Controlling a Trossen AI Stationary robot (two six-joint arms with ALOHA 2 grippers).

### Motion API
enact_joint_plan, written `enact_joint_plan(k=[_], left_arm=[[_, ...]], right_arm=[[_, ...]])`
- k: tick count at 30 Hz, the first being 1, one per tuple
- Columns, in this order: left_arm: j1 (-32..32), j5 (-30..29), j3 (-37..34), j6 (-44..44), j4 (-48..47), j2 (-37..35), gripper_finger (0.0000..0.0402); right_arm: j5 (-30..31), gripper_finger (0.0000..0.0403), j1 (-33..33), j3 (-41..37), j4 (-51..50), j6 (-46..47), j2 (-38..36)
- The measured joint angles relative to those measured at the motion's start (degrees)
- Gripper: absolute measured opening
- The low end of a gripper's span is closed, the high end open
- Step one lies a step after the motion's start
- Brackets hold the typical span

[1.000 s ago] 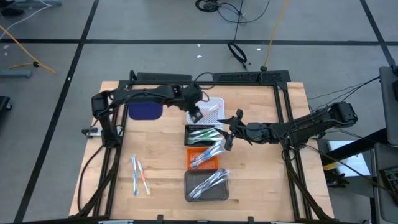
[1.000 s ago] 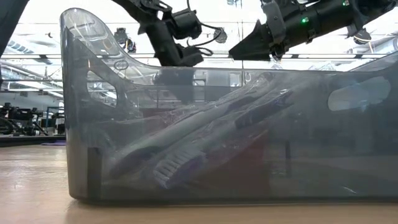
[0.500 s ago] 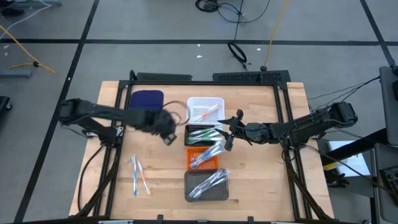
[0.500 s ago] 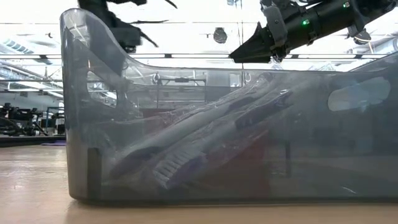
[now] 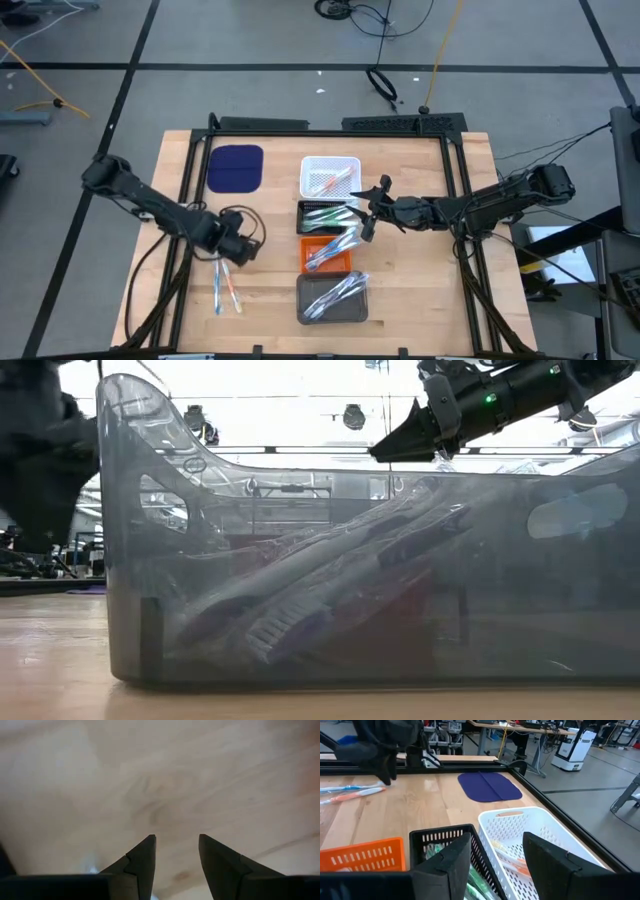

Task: Pick & Place Toothbrushes
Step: Put the orange toothbrush into the white basket

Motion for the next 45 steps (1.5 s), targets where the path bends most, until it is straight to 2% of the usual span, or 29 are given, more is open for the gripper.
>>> enact_joint_plan(k=[6, 16, 20, 25, 33, 38, 45], left_arm=[[-4.0, 3.9, -2.5, -11.2, 0.0, 0.1, 0.0152], [-8.6, 9.5, -2.5, -21.8, -0.1, 0.1, 0.0152], [-9.6, 9.7, -2.5, -24.7, -0.2, 0.1, 0.0152], [-10.1, 10.0, -2.4, -25.3, -0.2, 1.3, 0.0152], [-10.1, 15.6, -2.5, -25.3, 1.3, 6.7, 0.0152], [-10.1, 13.2, -2.5, -24.4, 4.6, 7.3, 0.0152], [-10.1, 14.2, -2.5, -25.4, 3.9, 7.3, 0.0152]], right_arm=[[0.0, 0.0171, 0.0, 0.0, 0.0, -0.5, 0.0], [0.0, 0.0171, 0.0, 0.0, -0.4, -1.5, 0.0], [0.0, 0.0171, 0.0, 0.0, -1.2, -1.6, 0.0], [0.0, 0.0171, 0.0, 0.0, -1.4, -1.5, 0.0], [0.0, 0.0171, 0.0, 0.0, -1.3, -1.5, 0.0], [0.0, 0.0171, 0.0, 0.0, -1.2, -1.5, 0.0], [0.0, 0.0171, 0.0, 0.0, -1.2, -1.5, 0.0]])
